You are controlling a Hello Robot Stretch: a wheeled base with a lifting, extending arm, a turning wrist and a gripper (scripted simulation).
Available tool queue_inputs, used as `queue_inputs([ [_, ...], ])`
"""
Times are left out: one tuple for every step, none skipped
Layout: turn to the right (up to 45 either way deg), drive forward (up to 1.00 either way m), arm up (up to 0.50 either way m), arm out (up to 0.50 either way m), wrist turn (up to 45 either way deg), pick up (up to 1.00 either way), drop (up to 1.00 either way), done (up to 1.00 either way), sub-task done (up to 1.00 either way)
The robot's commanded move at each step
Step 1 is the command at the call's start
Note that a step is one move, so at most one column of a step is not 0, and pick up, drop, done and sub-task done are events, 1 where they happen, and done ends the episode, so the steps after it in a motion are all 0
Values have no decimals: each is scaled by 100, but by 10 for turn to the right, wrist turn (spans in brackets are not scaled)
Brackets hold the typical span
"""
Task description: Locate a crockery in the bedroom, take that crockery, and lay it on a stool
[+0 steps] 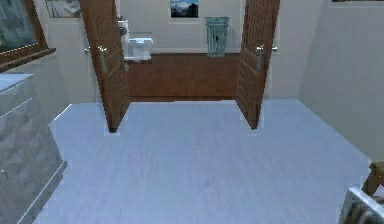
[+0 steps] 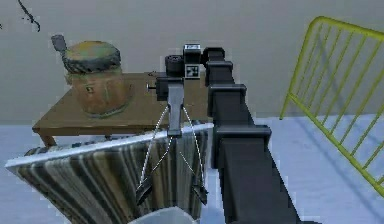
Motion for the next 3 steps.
queue_inputs([
  [-30,0,0,0,0,0,0,0,0],
  [0,65,0,0,0,0,0,0,0],
  [60,0,0,0,0,0,0,0,0],
])
